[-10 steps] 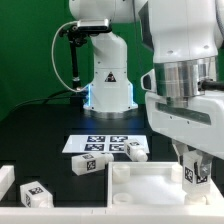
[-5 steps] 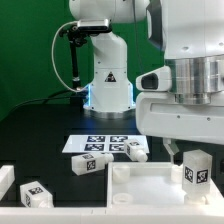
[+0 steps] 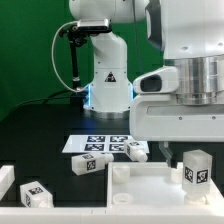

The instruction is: Assemble one leg

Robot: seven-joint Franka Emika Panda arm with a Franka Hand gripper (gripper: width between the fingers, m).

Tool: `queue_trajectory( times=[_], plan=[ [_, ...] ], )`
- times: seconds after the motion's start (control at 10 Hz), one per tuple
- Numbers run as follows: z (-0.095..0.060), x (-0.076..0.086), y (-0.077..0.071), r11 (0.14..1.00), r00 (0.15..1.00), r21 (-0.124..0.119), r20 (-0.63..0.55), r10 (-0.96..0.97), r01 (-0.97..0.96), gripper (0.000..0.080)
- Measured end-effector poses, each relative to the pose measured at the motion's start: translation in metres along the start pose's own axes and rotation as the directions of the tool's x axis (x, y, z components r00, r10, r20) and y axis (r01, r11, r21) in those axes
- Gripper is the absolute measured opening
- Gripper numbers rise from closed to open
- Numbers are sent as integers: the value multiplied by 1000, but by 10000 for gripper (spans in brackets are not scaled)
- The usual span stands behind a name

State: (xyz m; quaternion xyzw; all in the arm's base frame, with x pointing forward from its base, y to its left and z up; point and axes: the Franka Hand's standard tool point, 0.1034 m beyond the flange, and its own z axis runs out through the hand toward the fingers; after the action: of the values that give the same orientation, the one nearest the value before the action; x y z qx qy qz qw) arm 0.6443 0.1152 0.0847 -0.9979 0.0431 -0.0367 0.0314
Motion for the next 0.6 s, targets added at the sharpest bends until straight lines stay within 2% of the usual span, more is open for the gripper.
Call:
queue_trajectory(
  times=[0.1, 0.3, 0.4, 0.5, 0.6],
  plan=[
    [0, 1, 2, 984, 984, -3, 2, -178, 178, 649],
    [0, 1, 5, 984, 984, -3, 3, -177, 177, 649],
    [0, 1, 5, 986, 986, -4, 3, -165, 165, 546],
    [0, 1, 5, 986, 986, -4, 3, -164, 164, 546],
    [0, 1, 5, 994, 994, -1, 3, -108, 108, 363]
  ],
)
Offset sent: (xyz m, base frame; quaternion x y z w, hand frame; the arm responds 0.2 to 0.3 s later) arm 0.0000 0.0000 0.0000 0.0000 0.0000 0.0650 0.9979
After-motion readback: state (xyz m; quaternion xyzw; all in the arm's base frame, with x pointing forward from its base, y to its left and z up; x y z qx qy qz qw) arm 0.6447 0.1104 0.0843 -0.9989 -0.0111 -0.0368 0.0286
